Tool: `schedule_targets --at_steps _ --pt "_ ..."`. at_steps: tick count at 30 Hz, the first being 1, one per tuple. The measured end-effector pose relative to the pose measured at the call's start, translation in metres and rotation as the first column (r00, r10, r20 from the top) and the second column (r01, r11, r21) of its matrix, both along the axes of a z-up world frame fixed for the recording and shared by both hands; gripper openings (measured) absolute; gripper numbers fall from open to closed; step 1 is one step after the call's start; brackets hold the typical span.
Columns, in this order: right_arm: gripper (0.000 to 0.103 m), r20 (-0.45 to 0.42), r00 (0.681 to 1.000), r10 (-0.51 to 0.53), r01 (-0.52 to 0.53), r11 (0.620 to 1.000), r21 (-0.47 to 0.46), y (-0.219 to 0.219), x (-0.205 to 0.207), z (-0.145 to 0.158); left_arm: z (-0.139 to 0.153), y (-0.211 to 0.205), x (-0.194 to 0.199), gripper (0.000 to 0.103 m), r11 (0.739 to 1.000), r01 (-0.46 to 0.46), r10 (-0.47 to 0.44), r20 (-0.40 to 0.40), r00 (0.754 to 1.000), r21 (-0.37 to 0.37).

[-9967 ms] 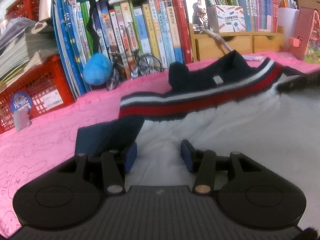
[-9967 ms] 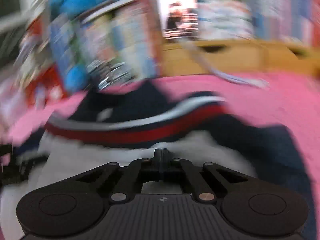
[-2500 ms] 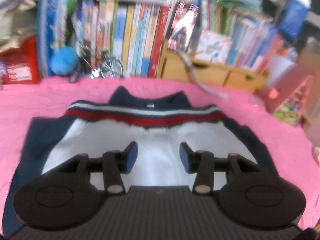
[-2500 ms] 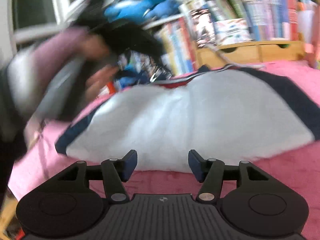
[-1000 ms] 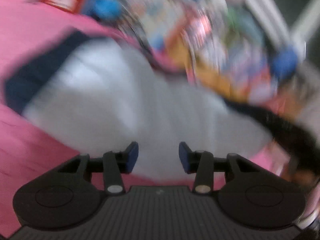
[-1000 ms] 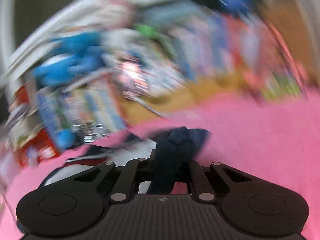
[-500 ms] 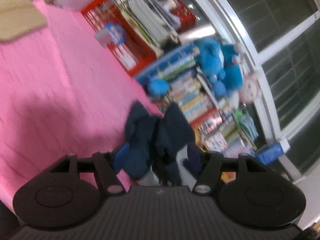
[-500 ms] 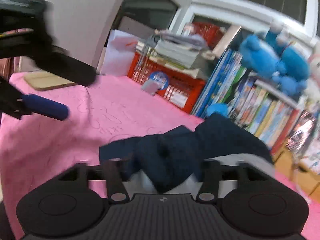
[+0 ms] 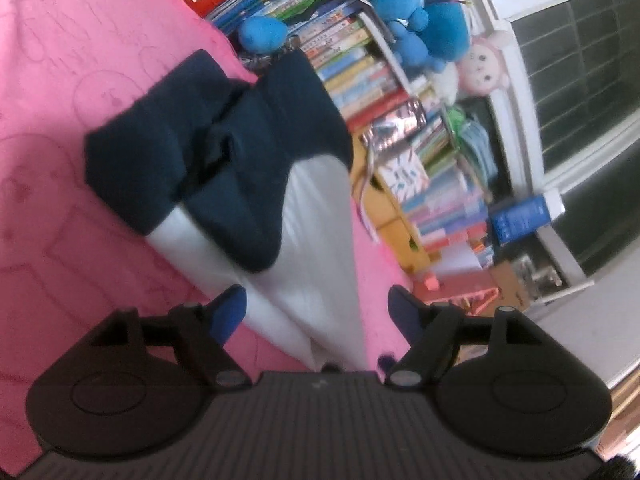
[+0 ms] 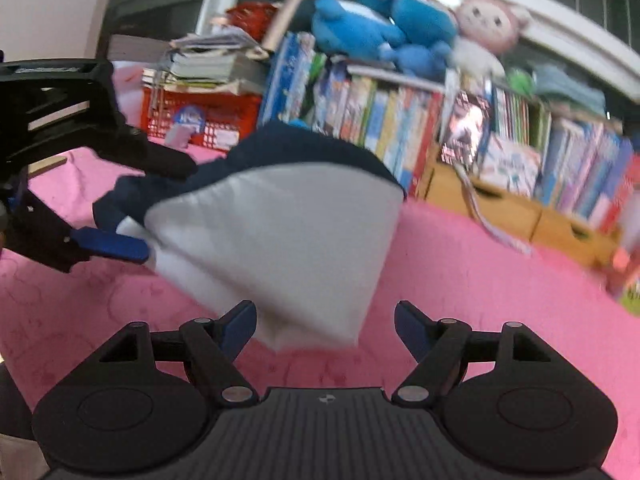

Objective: Fold clothes
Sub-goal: 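Lift the jacket and fold it in half with both grippers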

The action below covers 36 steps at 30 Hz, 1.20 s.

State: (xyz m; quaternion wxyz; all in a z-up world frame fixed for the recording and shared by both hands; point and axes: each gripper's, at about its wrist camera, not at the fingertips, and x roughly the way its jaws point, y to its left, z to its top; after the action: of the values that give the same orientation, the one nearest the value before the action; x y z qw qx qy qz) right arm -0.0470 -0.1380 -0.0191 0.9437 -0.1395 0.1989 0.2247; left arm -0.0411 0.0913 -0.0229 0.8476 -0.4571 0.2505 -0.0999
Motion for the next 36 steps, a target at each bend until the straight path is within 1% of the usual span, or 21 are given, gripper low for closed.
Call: schedule_targets --at_steps 2,5,7,8,9,10,11,12,16,19,20,22,23,24,25,27,28,31,32,35,36 --pt "0.076 -0.028 1.0 0.001 0.0 1.0 0.016 -0.002 0.001 -0.005 -0.002 0.0 0.01 0.079 1.0 -0.024 0.024 0.018 1.0 -0.018" --pt "0.076 -0.071 0.997 0.001 0.003 0.998 0.057 0.0 0.008 -0.006 -0.009 -0.001 0.027 0.092 0.997 -0.052 0.055 0.048 0.997 -0.063" --pt "0.076 -0.178 0.984 -0.011 0.036 0.99 0.135 0.0 0.025 -0.006 -0.012 -0.004 0.038 0.089 0.994 -0.077 0.08 0.034 0.996 -0.08" --pt "0.076 -0.233 0.972 -0.019 0.062 0.983 0.176 -0.003 0.033 -0.006 -0.012 -0.005 0.041 0.081 0.993 -0.091 0.093 0.029 0.995 -0.074" --pt "0.076 -0.248 0.968 -0.031 0.084 0.975 0.205 -0.006 0.036 -0.006 -0.009 -0.006 0.041 0.055 0.992 -0.113 0.115 0.031 0.993 -0.058" --pt "0.076 -0.264 0.964 -0.043 0.107 0.967 0.233 -0.01 0.038 -0.005 -0.005 -0.005 0.039 0.04 0.991 -0.132 0.133 0.046 0.99 -0.036" --pt "0.076 -0.278 0.959 -0.054 0.129 0.957 0.258 -0.014 0.04 -0.004 -0.001 -0.003 0.037 0.013 0.989 -0.148 0.148 0.067 0.987 -0.012" --pt "0.076 -0.276 0.958 -0.075 0.148 0.956 0.254 -0.015 0.041 -0.004 0.004 0.0 0.034 0.008 0.987 -0.163 0.162 0.091 0.983 0.007" --pt "0.071 -0.24 0.963 -0.122 0.173 0.964 0.203 -0.011 0.042 -0.003 0.023 0.016 0.017 0.006 0.971 -0.227 0.213 0.171 0.962 0.07" --pt "0.071 -0.192 0.976 -0.101 0.134 0.978 0.162 0.001 0.041 -0.002 0.019 0.025 0.012 0.007 0.968 -0.246 0.235 0.162 0.959 0.057" --pt "0.066 -0.177 0.98 -0.094 0.121 0.981 0.148 0.005 0.04 -0.001 0.016 0.027 0.013 0.009 0.969 -0.243 0.233 0.153 0.96 0.049" --pt "0.057 -0.146 0.986 -0.078 0.096 0.988 0.12 0.013 0.039 -0.001 0.006 0.025 0.023 0.03 0.981 -0.196 0.195 0.111 0.974 -0.001" --pt "0.048 -0.131 0.989 -0.07 0.084 0.991 0.105 0.017 0.039 0.0 0.0 0.024 0.032 0.06 0.984 -0.174 0.175 0.089 0.981 -0.027" --pt "0.043 -0.126 0.99 -0.068 0.079 0.993 0.088 0.021 0.041 0.001 -0.006 0.022 0.04 0.072 0.987 -0.155 0.158 0.067 0.985 -0.051" --pt "0.042 -0.134 0.988 -0.076 0.087 0.993 0.075 0.024 0.044 0.0 -0.011 0.021 0.047 0.067 0.987 -0.15 0.154 0.05 0.987 -0.062" --pt "0.036 -0.148 0.985 -0.093 0.101 0.994 0.049 0.029 0.05 -0.001 -0.011 0.018 0.058 0.007 0.985 -0.174 0.174 0.013 0.985 0.004" --pt "0.03 -0.139 0.987 -0.086 0.092 0.995 0.04 0.031 0.049 -0.001 -0.004 0.018 0.055 0.006 0.982 -0.185 0.183 0.037 0.982 0.049" --pt "0.026 -0.111 0.992 -0.064 0.066 0.998 0.014 0.034 0.044 -0.001 0.021 0.017 0.037 0.005 0.962 -0.217 0.191 0.16 0.968 0.168" --pt "0.025 -0.102 0.993 -0.057 0.058 0.998 0.005 0.035 0.043 -0.001 0.029 0.016 0.03 0.005 0.947 -0.229 0.186 0.195 0.963 0.227" --pt "0.025 -0.075 0.997 -0.035 0.033 0.999 -0.022 0.039 0.039 -0.002 0.029 0.02 0.018 0.006 0.902 -0.246 0.188 0.189 0.964 0.356" --pt "0.025 -0.067 0.997 -0.027 0.025 0.999 -0.032 0.04 0.037 -0.002 0.024 0.025 0.015 0.007 0.897 -0.248 0.198 0.17 0.965 0.366"
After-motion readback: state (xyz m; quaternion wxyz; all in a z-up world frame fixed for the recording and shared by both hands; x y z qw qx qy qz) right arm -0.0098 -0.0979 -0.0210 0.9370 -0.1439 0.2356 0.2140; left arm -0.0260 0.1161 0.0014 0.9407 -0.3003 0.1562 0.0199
